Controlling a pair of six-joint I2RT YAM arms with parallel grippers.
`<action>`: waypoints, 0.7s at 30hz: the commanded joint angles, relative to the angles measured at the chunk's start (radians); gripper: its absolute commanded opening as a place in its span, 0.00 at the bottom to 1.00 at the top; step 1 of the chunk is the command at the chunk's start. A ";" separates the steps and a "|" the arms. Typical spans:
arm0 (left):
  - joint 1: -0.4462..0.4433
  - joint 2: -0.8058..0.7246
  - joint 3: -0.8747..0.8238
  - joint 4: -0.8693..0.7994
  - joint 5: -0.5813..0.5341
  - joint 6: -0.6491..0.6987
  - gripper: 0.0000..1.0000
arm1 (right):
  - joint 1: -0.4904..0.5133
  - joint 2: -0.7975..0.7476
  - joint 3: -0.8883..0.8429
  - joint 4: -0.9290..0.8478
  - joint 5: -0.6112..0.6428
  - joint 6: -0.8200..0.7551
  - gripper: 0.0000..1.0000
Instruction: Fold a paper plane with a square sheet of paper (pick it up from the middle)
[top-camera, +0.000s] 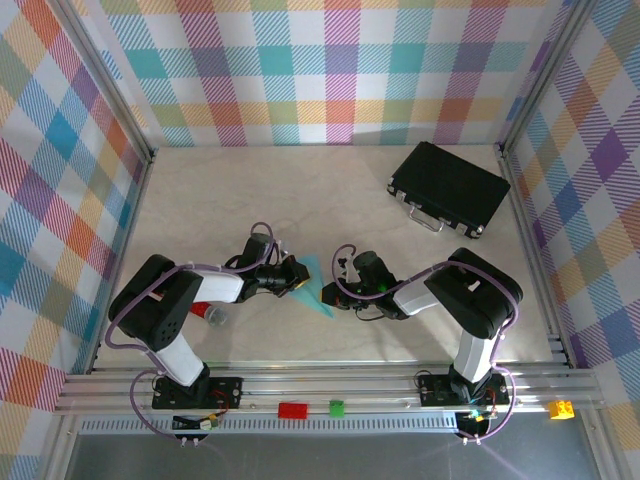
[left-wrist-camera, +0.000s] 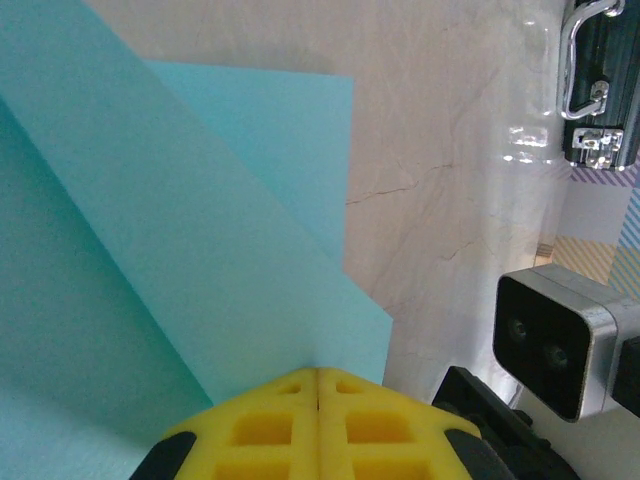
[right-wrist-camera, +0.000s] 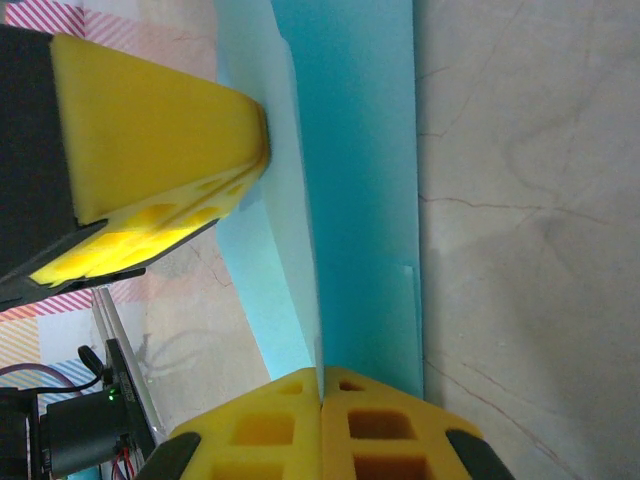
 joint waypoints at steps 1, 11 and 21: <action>-0.012 0.009 0.013 0.033 0.007 0.014 0.07 | 0.007 0.029 -0.016 -0.052 -0.001 0.027 0.02; -0.012 -0.029 -0.011 0.038 -0.010 0.007 0.07 | 0.007 0.058 -0.036 0.005 0.004 0.113 0.00; -0.012 0.029 0.000 0.116 0.045 -0.013 0.06 | 0.007 0.062 -0.061 0.044 0.015 0.148 0.00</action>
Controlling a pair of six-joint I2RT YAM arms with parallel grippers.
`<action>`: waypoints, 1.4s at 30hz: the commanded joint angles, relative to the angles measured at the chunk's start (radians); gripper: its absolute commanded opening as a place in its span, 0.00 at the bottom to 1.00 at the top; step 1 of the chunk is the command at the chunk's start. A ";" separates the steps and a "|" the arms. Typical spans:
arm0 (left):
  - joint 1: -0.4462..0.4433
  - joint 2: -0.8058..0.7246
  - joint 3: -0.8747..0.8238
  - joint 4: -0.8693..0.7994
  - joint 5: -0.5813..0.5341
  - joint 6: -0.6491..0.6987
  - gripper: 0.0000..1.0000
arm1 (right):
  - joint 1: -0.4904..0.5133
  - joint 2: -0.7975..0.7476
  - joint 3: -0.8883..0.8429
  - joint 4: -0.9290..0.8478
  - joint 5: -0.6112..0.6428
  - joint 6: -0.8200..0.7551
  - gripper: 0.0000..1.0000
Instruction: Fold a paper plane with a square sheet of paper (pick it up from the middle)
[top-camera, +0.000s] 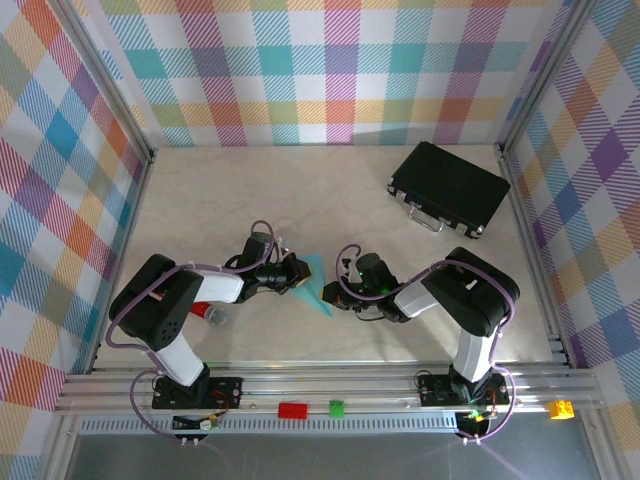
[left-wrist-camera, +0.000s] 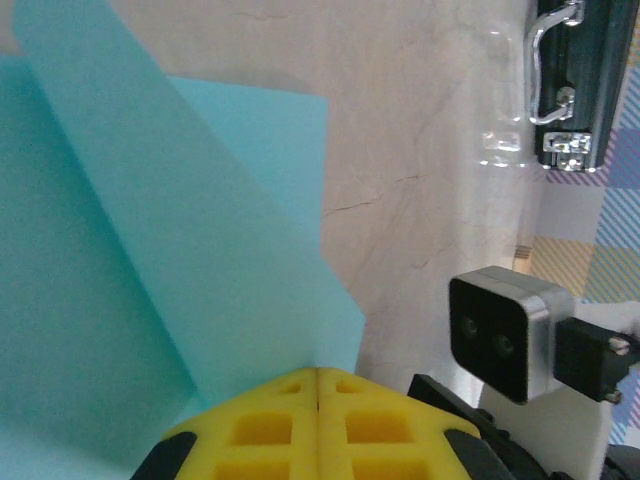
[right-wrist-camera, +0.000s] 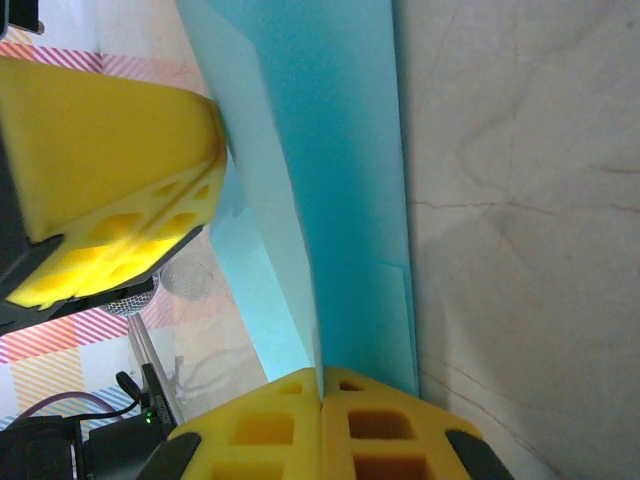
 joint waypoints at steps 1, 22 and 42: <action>-0.012 0.023 0.006 0.050 0.038 -0.007 0.06 | 0.011 0.040 -0.029 -0.056 0.007 0.015 0.00; -0.013 0.049 0.032 0.032 0.043 0.014 0.05 | 0.011 0.040 -0.015 -0.075 0.006 0.013 0.00; -0.013 0.084 0.058 -0.015 0.039 0.051 0.06 | 0.012 0.040 -0.015 -0.109 0.027 0.024 0.00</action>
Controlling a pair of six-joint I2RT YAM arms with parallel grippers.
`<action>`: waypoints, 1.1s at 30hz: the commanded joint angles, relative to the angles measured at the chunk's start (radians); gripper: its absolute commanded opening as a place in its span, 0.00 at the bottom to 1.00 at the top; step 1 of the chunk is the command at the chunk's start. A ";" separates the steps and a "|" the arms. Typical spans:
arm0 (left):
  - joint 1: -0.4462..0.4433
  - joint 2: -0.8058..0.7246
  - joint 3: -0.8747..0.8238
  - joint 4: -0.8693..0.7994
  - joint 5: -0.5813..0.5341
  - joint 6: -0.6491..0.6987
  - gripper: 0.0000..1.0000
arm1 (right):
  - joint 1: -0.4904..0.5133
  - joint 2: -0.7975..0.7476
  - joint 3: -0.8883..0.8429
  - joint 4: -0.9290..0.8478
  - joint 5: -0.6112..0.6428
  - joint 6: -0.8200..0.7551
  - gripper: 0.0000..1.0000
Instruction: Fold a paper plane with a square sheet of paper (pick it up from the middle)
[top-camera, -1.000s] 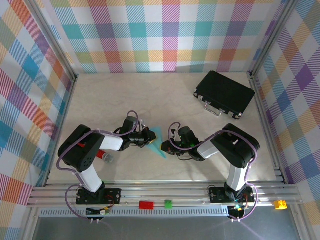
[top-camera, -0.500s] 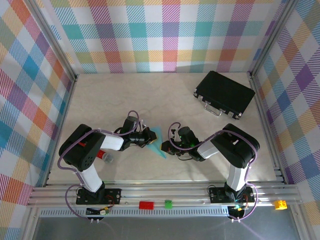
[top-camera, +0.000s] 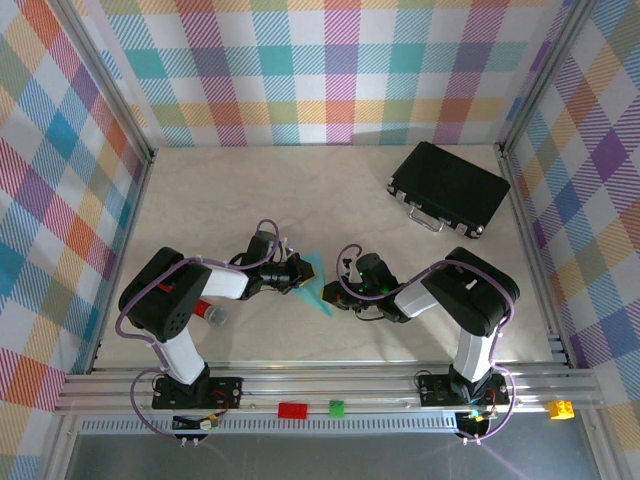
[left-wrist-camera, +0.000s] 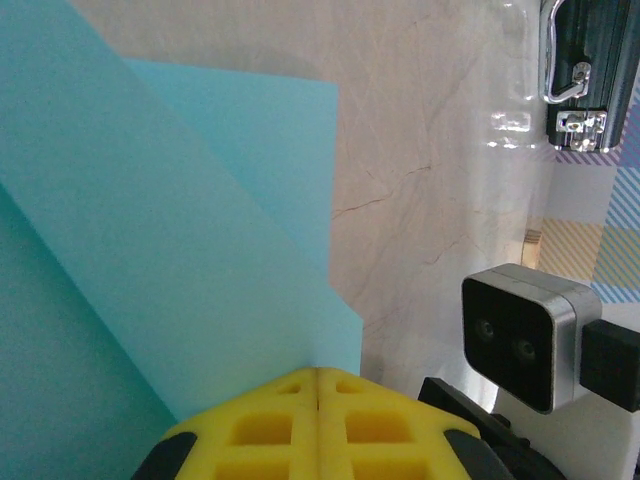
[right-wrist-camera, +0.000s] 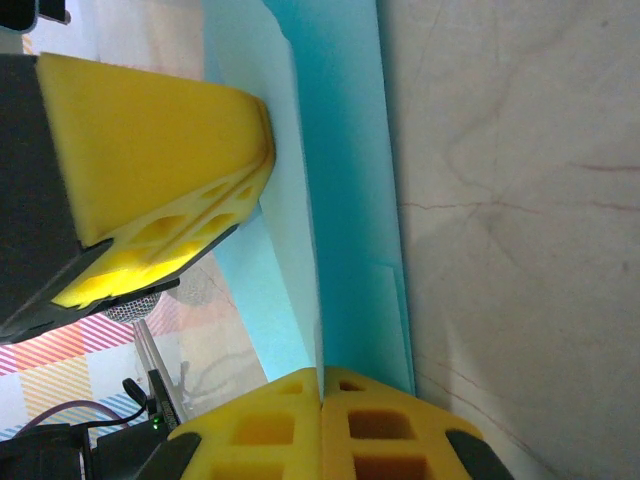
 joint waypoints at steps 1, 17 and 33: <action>-0.009 0.019 0.021 -0.015 0.003 0.024 0.06 | 0.012 0.040 -0.014 -0.112 0.021 -0.002 0.00; -0.009 0.059 0.048 -0.146 -0.023 0.097 0.06 | 0.011 0.026 0.014 -0.179 0.005 -0.022 0.01; -0.009 0.083 0.040 -0.160 -0.042 0.108 0.06 | 0.011 -0.085 0.087 -0.363 -0.055 -0.092 0.26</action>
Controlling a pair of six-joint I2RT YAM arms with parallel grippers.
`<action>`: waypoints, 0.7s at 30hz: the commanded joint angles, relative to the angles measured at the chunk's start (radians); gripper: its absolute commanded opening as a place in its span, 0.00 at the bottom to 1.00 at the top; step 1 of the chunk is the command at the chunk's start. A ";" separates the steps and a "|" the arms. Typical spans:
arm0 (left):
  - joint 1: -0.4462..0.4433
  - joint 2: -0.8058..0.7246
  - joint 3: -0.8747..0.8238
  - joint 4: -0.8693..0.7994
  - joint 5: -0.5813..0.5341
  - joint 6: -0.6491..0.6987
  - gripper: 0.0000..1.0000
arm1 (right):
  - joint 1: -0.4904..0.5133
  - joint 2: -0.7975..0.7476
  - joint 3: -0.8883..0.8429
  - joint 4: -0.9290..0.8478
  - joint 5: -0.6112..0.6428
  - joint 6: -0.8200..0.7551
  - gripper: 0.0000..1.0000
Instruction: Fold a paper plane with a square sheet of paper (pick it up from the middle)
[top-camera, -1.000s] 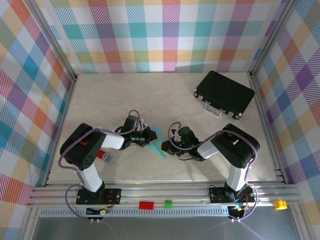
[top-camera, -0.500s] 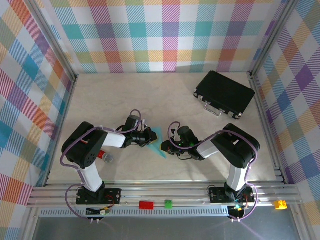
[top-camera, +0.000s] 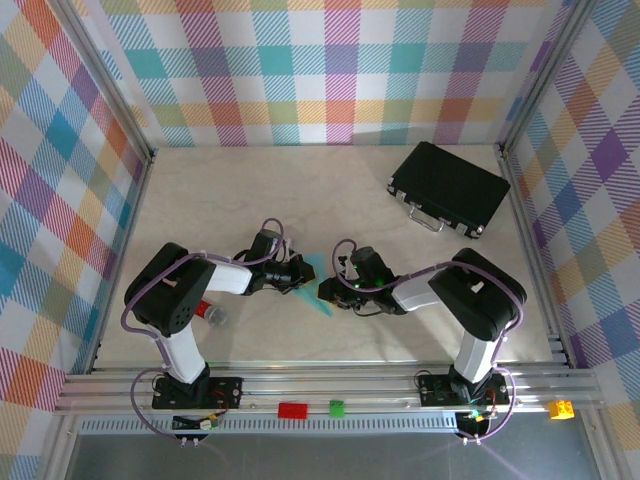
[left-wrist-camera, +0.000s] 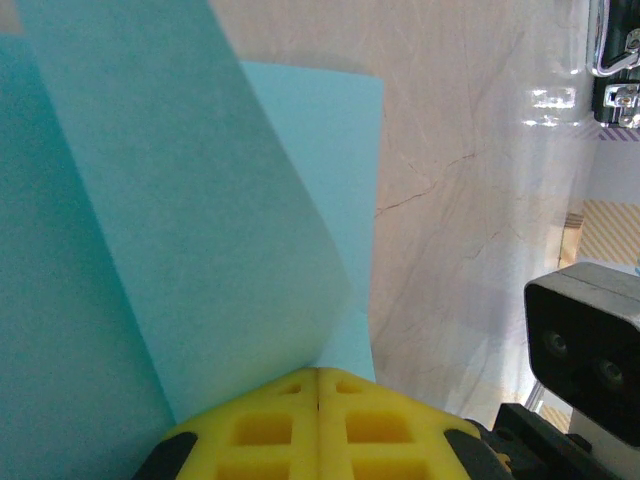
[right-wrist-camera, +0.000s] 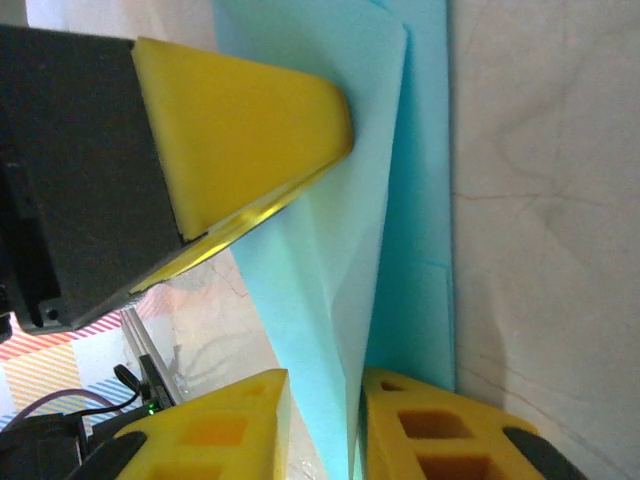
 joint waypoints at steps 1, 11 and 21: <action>-0.009 0.042 -0.009 -0.068 -0.044 0.025 0.06 | 0.010 -0.039 0.006 -0.148 -0.028 -0.049 0.26; -0.009 0.041 -0.010 -0.060 -0.041 0.018 0.05 | 0.011 -0.086 -0.001 -0.288 -0.013 -0.094 0.20; -0.009 0.036 -0.014 -0.063 -0.044 0.018 0.05 | 0.012 -0.094 0.001 -0.330 -0.026 -0.095 0.11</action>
